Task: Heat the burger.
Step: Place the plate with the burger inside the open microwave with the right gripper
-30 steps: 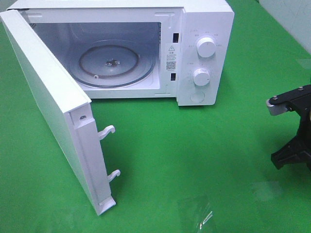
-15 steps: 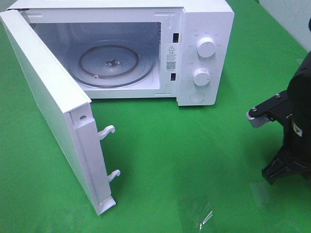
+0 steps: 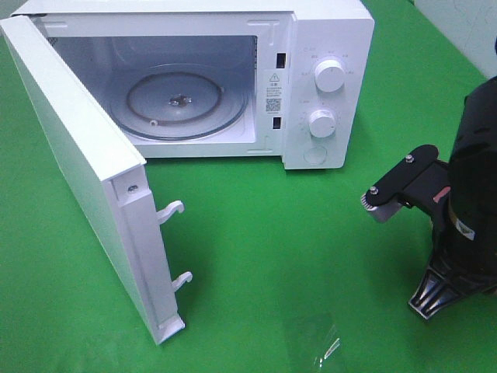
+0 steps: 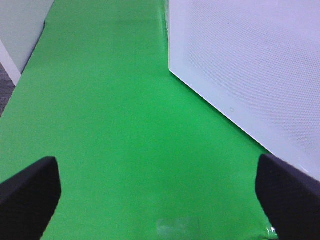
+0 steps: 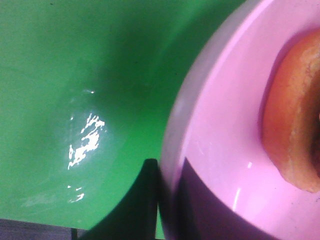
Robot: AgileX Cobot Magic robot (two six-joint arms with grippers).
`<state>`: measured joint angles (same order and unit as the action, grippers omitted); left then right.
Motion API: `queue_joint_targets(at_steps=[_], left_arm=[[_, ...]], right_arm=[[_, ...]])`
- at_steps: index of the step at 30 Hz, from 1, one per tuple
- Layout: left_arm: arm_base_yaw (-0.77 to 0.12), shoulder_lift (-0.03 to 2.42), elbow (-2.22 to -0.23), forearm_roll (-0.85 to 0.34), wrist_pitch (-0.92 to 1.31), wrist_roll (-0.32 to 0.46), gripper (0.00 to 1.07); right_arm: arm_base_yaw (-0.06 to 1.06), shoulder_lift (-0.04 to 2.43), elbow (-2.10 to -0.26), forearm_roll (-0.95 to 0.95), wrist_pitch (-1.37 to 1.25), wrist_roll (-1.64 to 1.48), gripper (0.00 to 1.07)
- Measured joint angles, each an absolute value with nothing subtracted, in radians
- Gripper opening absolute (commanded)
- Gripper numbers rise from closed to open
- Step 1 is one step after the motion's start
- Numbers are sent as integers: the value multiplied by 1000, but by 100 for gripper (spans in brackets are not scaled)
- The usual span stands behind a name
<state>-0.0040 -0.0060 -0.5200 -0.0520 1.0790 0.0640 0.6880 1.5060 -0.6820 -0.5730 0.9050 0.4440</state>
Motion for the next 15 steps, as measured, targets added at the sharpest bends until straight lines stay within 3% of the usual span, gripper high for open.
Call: queue_joint_targets(at_steps=[15], left_arm=[[-4,-6,-520,-52,1079,64,98]], right_arm=[[842,1377,-568,-577,880,444,3]])
